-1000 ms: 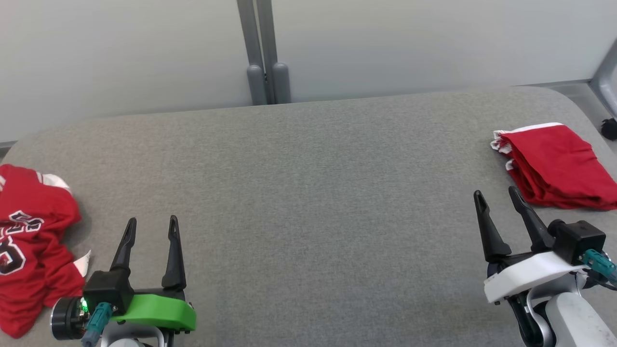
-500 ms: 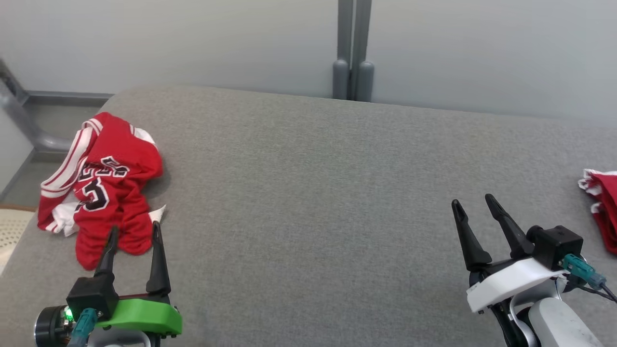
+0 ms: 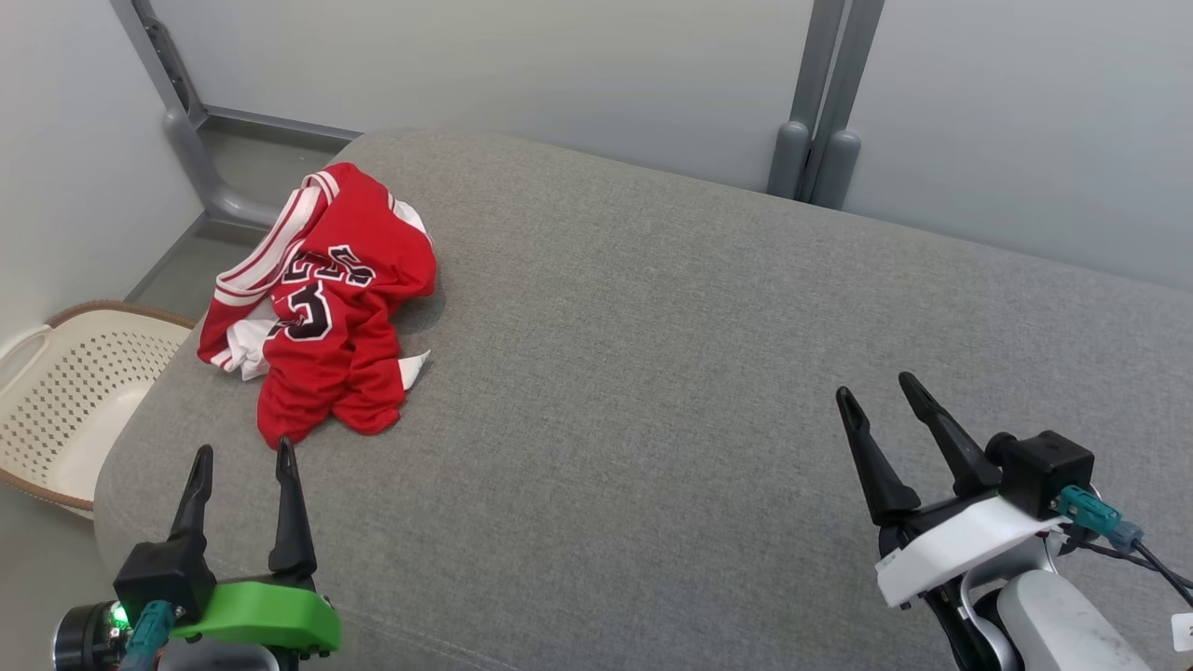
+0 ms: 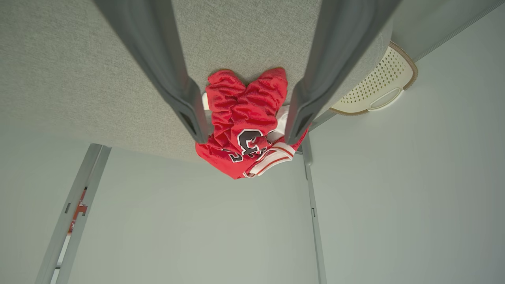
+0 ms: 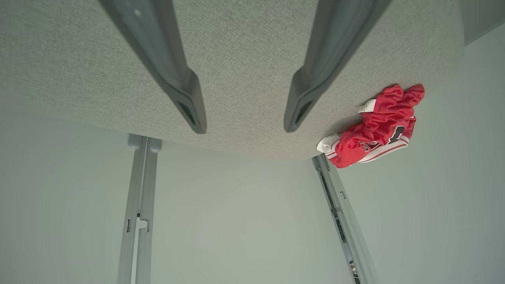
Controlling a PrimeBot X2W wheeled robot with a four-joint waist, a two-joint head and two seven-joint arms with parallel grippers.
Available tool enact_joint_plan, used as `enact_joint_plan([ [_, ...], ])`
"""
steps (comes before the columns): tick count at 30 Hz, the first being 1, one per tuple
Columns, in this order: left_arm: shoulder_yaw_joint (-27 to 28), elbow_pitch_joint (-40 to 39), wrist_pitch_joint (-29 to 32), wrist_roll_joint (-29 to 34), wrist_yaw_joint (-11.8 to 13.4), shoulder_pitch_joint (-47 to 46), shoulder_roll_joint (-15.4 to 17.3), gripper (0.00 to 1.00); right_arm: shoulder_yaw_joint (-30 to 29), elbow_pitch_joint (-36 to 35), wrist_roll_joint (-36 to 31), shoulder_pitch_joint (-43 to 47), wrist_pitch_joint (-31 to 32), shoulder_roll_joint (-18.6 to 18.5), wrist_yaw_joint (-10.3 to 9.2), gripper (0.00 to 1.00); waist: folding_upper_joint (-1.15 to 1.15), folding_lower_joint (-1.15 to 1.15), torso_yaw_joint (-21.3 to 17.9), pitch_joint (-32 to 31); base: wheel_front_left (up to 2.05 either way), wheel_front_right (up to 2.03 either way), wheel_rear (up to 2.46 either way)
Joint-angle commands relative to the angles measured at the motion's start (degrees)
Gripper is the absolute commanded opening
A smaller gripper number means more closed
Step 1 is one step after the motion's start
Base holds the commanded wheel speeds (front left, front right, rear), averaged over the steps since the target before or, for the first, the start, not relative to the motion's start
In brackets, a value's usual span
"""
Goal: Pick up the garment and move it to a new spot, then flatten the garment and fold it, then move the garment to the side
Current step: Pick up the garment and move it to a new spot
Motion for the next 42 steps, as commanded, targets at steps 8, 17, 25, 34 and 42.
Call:
enact_joint_plan([
  [8,0.4,-0.4,8.7,-4.1,-1.9,-6.9,2.0,1.00,-0.2,-4.5,-0.7,-0.7,-0.2,-1.6,-0.04,1.00,0.00,0.00,-1.5,2.6,0.00,0.00,0.00],
  [17,4.7,4.5,24.4,-11.8,-2.6,-21.3,7.2,1.00,0.5,-12.4,-3.0,-2.9,-0.2,-3.5,-0.04,1.00,0.00,0.00,-7.0,8.7,0.00,0.00,0.00],
  [25,7.9,15.7,37.2,-15.4,-0.8,-31.4,13.3,1.00,3.4,-18.1,-3.7,-6.4,-0.2,-5.5,-0.04,1.00,0.00,0.00,-13.3,15.1,0.00,0.00,0.00],
  [34,11.1,34.9,42.6,-19.7,-2.4,-39.0,19.2,1.00,4.6,-18.9,-3.7,-9.9,-0.2,-5.2,-0.04,1.00,0.00,0.00,-19.8,20.5,0.00,0.00,0.00],
  [42,9.6,45.7,42.4,-20.5,-4.2,-40.6,20.7,0.78,4.4,-17.7,-3.6,-9.9,-0.2,-4.4,-0.04,1.00,0.00,0.00,-20.9,20.1,0.00,0.00,0.00],
])
